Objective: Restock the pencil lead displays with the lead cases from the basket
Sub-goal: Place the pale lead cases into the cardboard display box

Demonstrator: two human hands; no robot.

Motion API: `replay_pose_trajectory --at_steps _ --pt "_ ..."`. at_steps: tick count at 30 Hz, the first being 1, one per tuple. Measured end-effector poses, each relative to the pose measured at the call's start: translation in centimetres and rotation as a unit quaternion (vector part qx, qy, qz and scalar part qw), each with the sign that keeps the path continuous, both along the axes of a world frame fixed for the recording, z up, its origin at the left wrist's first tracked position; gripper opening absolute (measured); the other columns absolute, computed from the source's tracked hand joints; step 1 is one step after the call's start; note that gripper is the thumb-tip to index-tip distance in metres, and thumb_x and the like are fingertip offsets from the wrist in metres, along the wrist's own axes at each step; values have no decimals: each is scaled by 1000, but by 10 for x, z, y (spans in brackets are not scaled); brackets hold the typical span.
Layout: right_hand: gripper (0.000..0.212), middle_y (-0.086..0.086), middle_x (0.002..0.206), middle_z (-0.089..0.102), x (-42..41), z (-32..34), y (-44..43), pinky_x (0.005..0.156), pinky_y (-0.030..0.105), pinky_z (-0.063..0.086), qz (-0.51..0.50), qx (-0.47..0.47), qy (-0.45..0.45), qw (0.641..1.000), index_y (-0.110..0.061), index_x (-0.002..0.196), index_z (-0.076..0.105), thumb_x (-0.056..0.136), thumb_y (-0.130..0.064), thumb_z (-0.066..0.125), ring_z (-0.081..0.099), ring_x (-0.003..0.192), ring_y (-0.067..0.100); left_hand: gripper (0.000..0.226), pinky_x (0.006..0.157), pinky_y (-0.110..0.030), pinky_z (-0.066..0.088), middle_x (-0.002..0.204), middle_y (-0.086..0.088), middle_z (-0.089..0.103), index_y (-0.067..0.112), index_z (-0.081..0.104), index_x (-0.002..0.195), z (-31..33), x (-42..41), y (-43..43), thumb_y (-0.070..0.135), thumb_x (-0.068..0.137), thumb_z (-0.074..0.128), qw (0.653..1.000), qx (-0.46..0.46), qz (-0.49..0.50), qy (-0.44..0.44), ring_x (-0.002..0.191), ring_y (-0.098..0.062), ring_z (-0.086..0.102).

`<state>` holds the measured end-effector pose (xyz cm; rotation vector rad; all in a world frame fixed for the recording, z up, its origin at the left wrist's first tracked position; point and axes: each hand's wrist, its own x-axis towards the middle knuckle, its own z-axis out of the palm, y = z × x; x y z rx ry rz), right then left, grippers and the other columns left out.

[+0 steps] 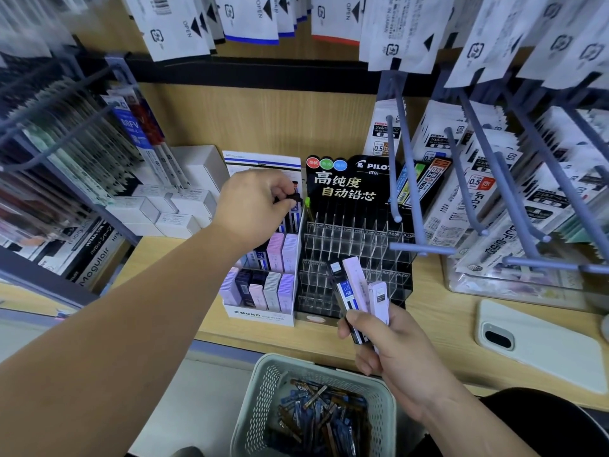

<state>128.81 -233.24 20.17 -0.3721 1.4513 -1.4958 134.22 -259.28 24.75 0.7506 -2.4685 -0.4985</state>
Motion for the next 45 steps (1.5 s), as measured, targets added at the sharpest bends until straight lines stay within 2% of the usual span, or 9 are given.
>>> replay_pose_trajectory --at_steps 9,14,17,19,21,28,35,41,45 --pt "33 10 82 66 0 0 1 48 27 38 9 1 4 1000 -3 101 64 80 -29 65 32 45 14 9 67 -34 50 72 2 64 17 76 77 -14 -1 -4 17 71 83 992 -120 -18 -18 79 -28 61" --pt "31 10 82 66 -2 0 1 49 27 38 4 -1 6 1000 -5 99 63 80 -29 65 32 44 13 14 69 -36 50 73 -1 64 16 73 89 -6 5 12 27 81 72 989 -141 12 38 75 -26 59" --pt "28 10 82 67 -2 1 1 49 28 38 9 -4 8 1000 -6 99 63 81 -28 65 33 44 13 6 65 -27 46 73 6 61 21 72 93 -1 20 54 23 92 67 996 52 4 67 68 -12 55" --pt "25 11 82 67 -1 1 1 49 28 38 13 -6 11 1000 -6 100 64 85 -26 67 34 45 13 13 65 -21 45 79 8 64 29 71 104 -5 28 82 22 96 63 947 317 -4 59 66 -6 56" --pt "16 12 82 66 1 1 1 49 28 37 13 -11 5 1000 -5 105 64 95 -18 66 34 45 13 22 65 -25 45 81 5 64 32 71 111 -14 36 98 19 99 58 881 469 -20 63 69 -8 59" --pt "16 15 83 65 2 5 4 47 25 36 13 -35 -30 999 -7 106 67 95 -17 64 31 47 13 23 62 -30 44 83 -3 68 25 74 108 -26 41 113 10 97 60 835 535 -32 127 73 -15 58" --pt "19 18 86 68 0 6 7 48 27 35 -9 -40 -44 998 -6 110 68 99 -14 56 30 46 14 27 60 -29 44 92 -16 63 7 66 115 -27 40 123 15 89 63 732 647 -41 210 71 -17 57" --pt "17 20 88 71 0 3 5 49 29 36 -28 -32 -25 999 -11 107 71 100 -13 55 30 45 15 26 66 -32 45 84 -13 66 15 72 104 -30 40 127 21 81 60 778 579 6 243 77 -22 57" --pt "18 17 86 69 0 3 5 49 28 36 -20 -39 -31 999 -11 111 70 100 -15 56 30 46 15 28 68 -30 47 83 -7 66 15 72 109 -24 43 125 19 83 62 773 577 -33 261 78 -19 57"
